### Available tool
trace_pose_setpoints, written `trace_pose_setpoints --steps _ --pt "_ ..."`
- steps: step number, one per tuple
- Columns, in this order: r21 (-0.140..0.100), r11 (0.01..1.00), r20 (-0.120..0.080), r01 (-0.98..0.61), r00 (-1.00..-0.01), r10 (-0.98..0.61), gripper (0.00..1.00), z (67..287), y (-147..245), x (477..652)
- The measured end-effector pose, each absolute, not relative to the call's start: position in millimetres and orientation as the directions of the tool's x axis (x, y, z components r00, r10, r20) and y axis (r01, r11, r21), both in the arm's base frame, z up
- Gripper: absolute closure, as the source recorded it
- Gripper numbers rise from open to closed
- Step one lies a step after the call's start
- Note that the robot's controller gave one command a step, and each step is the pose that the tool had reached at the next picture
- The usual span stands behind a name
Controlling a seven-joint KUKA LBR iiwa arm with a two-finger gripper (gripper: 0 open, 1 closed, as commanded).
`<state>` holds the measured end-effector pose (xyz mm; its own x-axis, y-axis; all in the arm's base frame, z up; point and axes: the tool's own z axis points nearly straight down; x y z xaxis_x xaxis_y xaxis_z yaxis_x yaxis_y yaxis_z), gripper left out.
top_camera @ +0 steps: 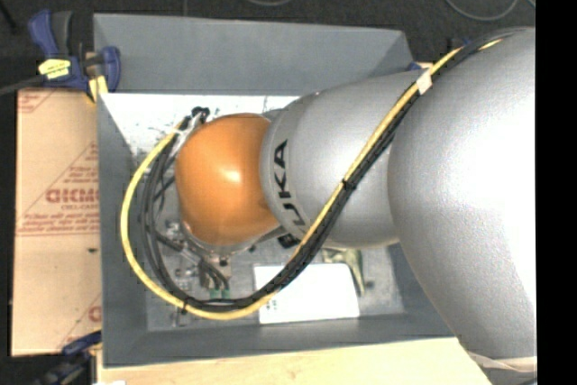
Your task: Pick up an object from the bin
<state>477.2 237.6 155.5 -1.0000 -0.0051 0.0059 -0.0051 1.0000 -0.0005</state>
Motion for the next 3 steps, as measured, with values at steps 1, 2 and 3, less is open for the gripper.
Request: trace_pose_setpoints --steps 1,2,3 --pt "0.002 1.000 -0.001 0.001 -1.000 0.001 0.00 160 236 479.1" --pt "0.001 0.971 -0.008 -0.241 -0.971 -0.241 0.00 101 197 481.5" --pt "0.001 0.978 -0.001 -0.206 -0.978 -0.206 0.00 77 108 496.7"
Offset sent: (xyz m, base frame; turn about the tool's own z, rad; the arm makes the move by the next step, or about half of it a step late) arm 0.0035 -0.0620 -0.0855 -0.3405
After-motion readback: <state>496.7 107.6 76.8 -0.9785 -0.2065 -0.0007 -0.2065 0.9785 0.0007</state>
